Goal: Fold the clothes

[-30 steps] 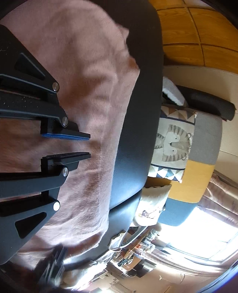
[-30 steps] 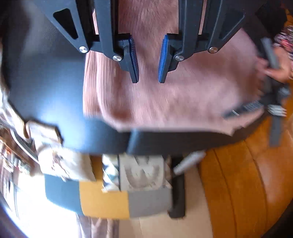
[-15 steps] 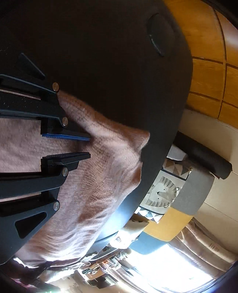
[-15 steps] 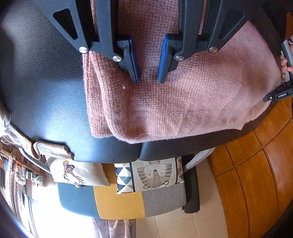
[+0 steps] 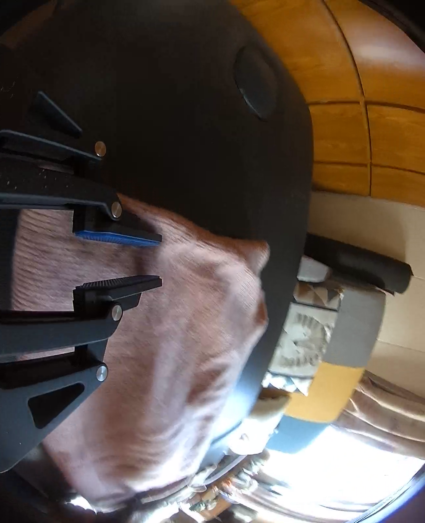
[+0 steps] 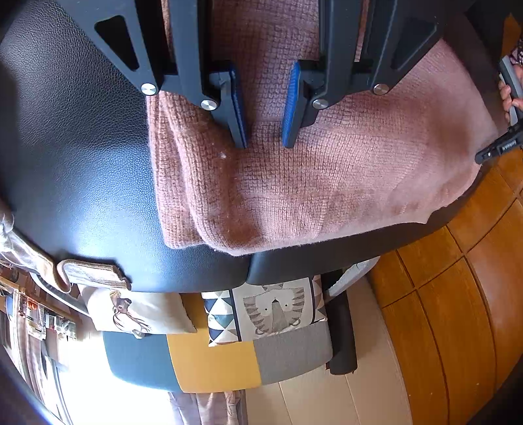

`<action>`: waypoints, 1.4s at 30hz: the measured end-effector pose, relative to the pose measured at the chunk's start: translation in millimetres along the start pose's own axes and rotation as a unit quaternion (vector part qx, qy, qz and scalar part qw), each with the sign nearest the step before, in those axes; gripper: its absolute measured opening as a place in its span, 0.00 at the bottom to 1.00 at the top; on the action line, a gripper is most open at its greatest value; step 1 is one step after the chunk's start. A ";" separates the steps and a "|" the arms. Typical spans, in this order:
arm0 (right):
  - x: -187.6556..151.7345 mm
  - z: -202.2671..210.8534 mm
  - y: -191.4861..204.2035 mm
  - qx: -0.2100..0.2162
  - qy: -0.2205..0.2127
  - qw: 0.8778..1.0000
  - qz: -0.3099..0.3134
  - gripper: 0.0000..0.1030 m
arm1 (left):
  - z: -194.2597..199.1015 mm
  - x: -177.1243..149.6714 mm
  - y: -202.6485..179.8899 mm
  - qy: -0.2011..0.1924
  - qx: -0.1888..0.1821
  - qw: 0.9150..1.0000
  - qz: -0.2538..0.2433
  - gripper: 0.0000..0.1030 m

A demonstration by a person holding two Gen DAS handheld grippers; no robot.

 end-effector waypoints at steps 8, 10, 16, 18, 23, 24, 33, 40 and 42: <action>20.8 24.0 52.9 0.055 -0.008 0.998 0.042 0.20 | 16.9 10.4 -57.7 -0.021 -0.054 0.998 -0.015 0.20; 25.2 13.1 82.7 0.090 0.005 0.994 0.066 0.16 | 13.4 10.3 -87.2 -0.011 -0.077 0.996 -0.034 0.20; 31.7 -26.7 135.0 0.109 0.037 0.987 0.112 0.16 | -4.4 -5.0 -168.5 0.007 -0.095 0.987 -0.130 0.20; 25.2 -39.2 140.5 0.098 0.051 0.986 0.127 0.16 | -21.5 -13.8 -172.7 0.028 -0.067 0.986 -0.152 0.20; 13.0 -48.4 134.4 0.096 0.048 0.987 0.122 0.16 | -26.6 -14.7 -169.8 0.032 -0.066 0.985 -0.159 0.22; 12.5 -48.4 132.9 0.101 0.046 0.987 0.117 0.16 | -26.9 -14.3 -168.9 0.033 -0.067 0.984 -0.160 0.22; -1.6 -5.3 68.4 0.059 0.065 0.995 0.057 0.21 | 4.1 7.2 -94.2 0.020 -0.031 0.997 -0.063 0.22; -33.3 35.1 -2.1 -0.018 0.077 0.997 0.027 0.20 | 10.7 -15.7 -29.0 0.019 0.007 0.999 -0.050 0.22; -41.7 43.4 -15.9 -0.012 0.054 0.998 0.008 0.19 | 17.2 -19.3 -23.7 0.015 0.011 0.998 -0.052 0.22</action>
Point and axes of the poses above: each gripper's, at about its wrist camera, not at the fingertips, and z roughly against the way its jaws point, y to its left, x to its top, the point moved 8 cm from there along -z, roughly the way its jaws point, and after that the axes turned 7 degrees about z, right-handed, at the moved point
